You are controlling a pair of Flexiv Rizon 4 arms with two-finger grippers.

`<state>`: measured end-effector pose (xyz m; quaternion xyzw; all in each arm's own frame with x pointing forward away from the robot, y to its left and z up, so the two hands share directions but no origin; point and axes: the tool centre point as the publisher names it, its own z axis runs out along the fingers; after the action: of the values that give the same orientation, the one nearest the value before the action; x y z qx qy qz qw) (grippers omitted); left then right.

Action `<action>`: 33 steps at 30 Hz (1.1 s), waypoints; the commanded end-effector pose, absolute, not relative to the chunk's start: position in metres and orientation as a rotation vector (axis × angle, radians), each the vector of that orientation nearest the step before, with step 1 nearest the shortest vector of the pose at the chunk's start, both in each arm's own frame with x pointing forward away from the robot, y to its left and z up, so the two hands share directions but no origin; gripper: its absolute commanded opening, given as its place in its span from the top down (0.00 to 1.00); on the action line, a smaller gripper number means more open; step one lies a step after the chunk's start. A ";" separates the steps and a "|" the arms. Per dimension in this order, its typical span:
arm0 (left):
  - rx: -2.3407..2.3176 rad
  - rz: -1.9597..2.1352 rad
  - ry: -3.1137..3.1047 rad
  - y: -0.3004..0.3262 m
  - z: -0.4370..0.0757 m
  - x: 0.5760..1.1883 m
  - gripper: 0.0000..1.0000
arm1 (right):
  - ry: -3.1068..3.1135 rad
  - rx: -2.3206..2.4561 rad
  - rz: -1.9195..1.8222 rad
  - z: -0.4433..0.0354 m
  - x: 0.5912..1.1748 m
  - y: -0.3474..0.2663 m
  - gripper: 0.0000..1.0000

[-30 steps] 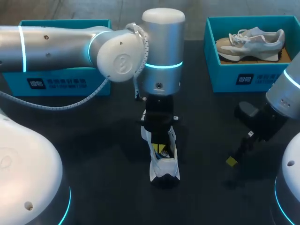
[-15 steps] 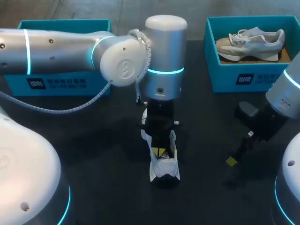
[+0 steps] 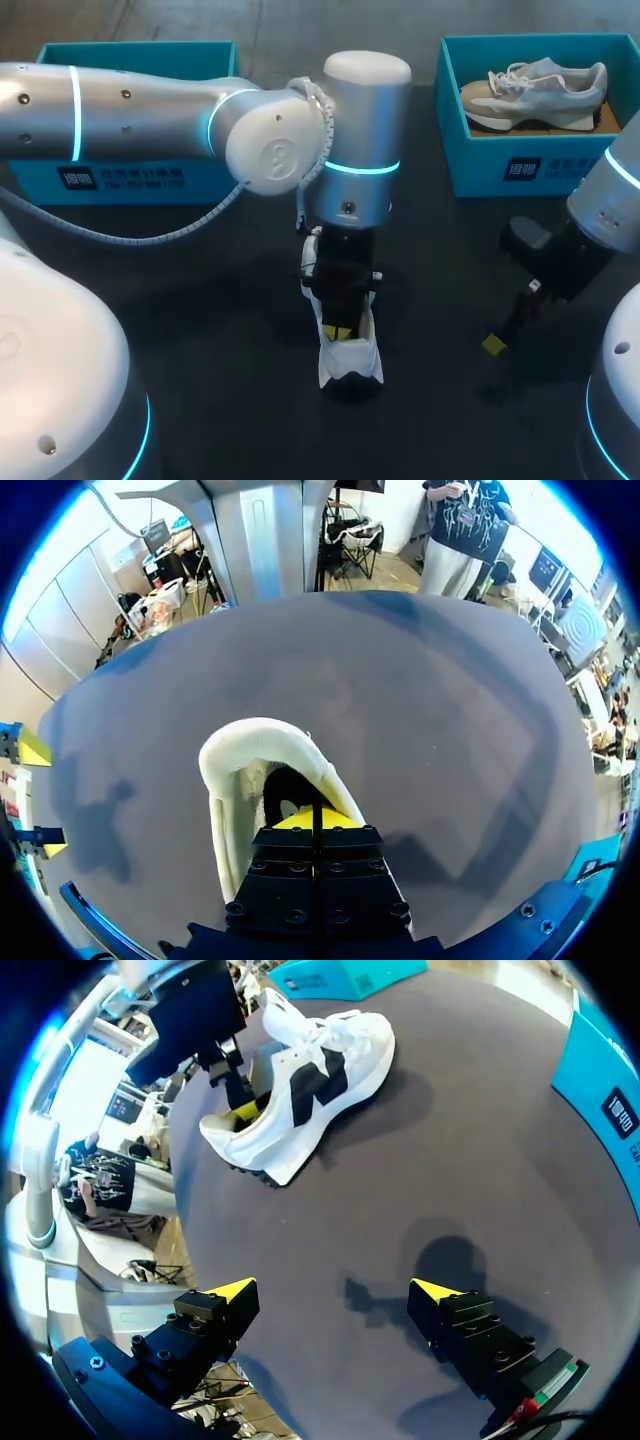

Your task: Take the shoe out of the shoebox, open the shoe tongue, remove and reinsert the insole, then place the shoe into the shoebox

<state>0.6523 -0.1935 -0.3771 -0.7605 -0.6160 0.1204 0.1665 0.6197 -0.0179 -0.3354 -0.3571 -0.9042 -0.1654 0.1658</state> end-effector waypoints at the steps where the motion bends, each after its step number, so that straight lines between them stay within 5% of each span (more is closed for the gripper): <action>1: -2.157 0.318 -1.753 -0.199 -0.388 0.651 1.00 | -2.578 -1.021 -0.468 -0.335 0.618 -0.017 0.00; 33: -2.103 0.320 -1.855 -0.200 -0.369 0.651 1.00 | -2.578 -1.021 -0.468 -0.335 0.618 -0.017 0.00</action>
<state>0.6510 -0.1913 -0.3612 -0.7354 -0.6502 0.1170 0.1506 0.6199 -0.0178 -0.3357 -0.3571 -0.9042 -0.1654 0.1659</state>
